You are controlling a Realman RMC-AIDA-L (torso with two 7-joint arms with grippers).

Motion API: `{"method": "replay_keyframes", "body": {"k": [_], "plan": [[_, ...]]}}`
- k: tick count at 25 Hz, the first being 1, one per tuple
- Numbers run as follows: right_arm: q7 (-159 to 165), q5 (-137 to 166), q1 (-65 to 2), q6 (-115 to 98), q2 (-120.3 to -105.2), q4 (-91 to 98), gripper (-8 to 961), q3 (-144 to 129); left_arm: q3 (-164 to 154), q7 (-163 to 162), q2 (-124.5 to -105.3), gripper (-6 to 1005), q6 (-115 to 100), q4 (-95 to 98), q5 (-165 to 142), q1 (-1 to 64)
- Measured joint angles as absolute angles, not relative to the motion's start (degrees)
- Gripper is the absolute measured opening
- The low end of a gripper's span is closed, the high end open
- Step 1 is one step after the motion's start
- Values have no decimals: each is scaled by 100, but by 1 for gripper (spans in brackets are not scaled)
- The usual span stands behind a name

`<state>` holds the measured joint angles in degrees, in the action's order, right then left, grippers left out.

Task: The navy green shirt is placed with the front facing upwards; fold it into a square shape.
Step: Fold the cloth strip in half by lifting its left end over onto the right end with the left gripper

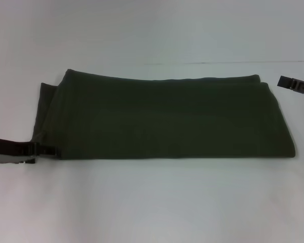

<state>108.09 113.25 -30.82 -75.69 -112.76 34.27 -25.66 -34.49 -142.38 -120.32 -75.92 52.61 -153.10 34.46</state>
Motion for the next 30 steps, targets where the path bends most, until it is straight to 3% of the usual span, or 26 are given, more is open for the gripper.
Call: {"method": "replay_keyframes", "body": {"k": [30], "plan": [[10819, 11320, -3089, -7561, -11276, 3428, 908, -2531, -3463, -14157, -12042, 847, -7250, 5063, -15258, 3833]]}}
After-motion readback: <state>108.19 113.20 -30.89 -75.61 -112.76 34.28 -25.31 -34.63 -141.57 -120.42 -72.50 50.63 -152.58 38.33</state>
